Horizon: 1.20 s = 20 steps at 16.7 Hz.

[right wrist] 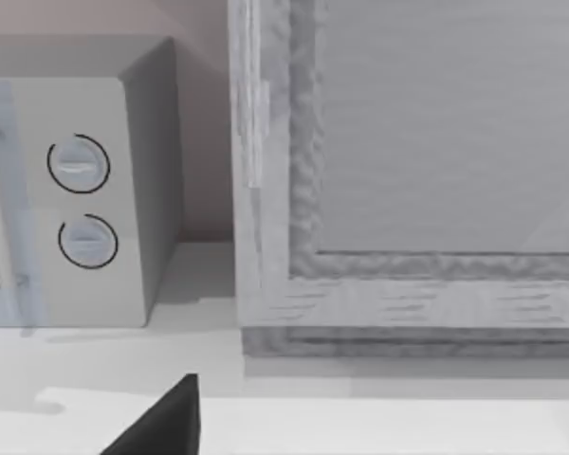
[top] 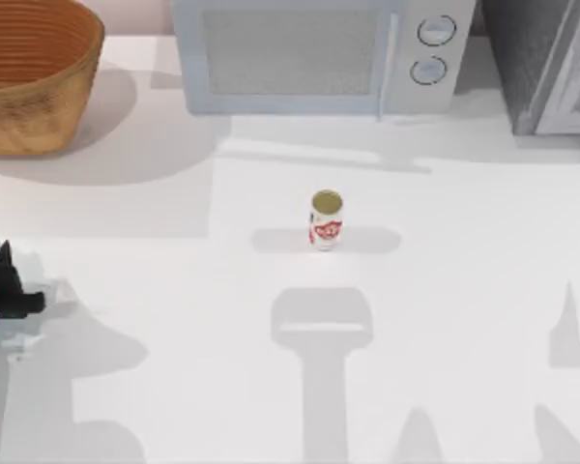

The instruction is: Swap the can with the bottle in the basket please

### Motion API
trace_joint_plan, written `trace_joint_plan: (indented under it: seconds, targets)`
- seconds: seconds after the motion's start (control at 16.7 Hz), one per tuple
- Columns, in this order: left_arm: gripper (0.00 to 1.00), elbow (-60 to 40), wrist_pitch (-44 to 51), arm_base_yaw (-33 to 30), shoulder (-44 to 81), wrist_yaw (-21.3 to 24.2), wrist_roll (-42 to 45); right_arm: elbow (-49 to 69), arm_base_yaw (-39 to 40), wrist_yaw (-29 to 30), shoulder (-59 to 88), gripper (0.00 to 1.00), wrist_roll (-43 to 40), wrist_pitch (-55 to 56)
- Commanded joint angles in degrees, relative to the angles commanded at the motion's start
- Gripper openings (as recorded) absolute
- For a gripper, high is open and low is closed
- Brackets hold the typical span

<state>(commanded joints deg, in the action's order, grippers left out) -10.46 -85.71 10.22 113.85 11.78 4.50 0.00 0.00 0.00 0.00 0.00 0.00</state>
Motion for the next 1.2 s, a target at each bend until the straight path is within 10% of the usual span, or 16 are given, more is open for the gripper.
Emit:
trace_joint_plan:
  seconds: [0.54,1.2]
  targets:
    - [0.0,-19.61,12.23,5.39,-8.87,-7.01,-0.19,0.0,0.0,0.0,0.0,1.0,0.0,0.0]
    - [0.0,-60.11,64.84,3.36,-16.55,-6.72,-0.8,0.0,0.0,0.0,0.0,1.0,0.0,0.0]
